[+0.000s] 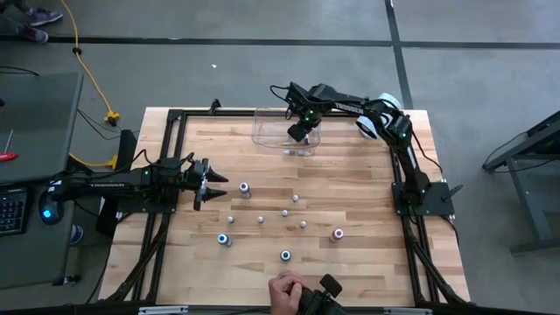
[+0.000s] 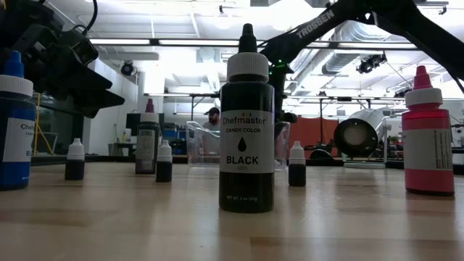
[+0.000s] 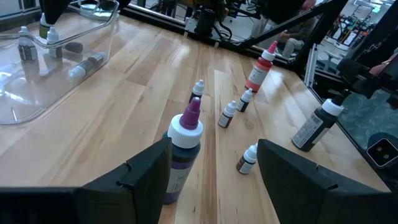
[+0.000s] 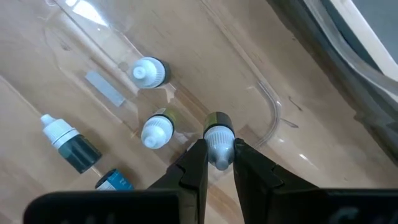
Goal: Pick & Place food coloring
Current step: Put the small green food coloring into the transparent container, then put the small blue food coloring into the transparent container
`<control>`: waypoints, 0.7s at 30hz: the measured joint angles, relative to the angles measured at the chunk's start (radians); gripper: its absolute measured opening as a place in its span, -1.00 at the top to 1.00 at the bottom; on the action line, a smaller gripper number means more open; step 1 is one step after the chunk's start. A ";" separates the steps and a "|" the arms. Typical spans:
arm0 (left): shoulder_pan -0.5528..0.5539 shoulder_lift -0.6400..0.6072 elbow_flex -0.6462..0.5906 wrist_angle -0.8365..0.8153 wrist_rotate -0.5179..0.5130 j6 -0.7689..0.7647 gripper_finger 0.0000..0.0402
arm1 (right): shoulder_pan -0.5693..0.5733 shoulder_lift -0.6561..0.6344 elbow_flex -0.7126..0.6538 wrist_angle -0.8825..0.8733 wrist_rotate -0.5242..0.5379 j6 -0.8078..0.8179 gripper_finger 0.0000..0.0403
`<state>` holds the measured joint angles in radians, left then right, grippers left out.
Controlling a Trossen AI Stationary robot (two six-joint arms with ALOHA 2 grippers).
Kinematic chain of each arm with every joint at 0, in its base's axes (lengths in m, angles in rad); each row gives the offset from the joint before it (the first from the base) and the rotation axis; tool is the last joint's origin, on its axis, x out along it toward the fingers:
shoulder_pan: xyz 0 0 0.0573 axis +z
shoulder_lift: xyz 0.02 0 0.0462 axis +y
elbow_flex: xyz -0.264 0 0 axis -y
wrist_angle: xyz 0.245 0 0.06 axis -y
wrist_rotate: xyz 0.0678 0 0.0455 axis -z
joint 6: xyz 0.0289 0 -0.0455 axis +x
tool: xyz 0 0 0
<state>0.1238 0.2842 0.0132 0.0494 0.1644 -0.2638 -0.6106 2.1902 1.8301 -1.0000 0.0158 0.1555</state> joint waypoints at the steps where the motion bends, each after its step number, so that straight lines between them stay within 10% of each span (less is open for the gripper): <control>1: 0.000 0.000 0.000 0.000 0.000 0.000 -0.17 | 0.000 0.000 0.000 0.000 0.000 0.000 0.72; 21: 0.000 0.000 0.000 0.000 0.000 0.000 -0.17 | 0.005 -0.001 0.013 0.006 0.026 0.000 0.43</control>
<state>0.1242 0.2840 0.0132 0.0494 0.1643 -0.2638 -0.6053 2.1891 1.8426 -0.9940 0.0421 0.1555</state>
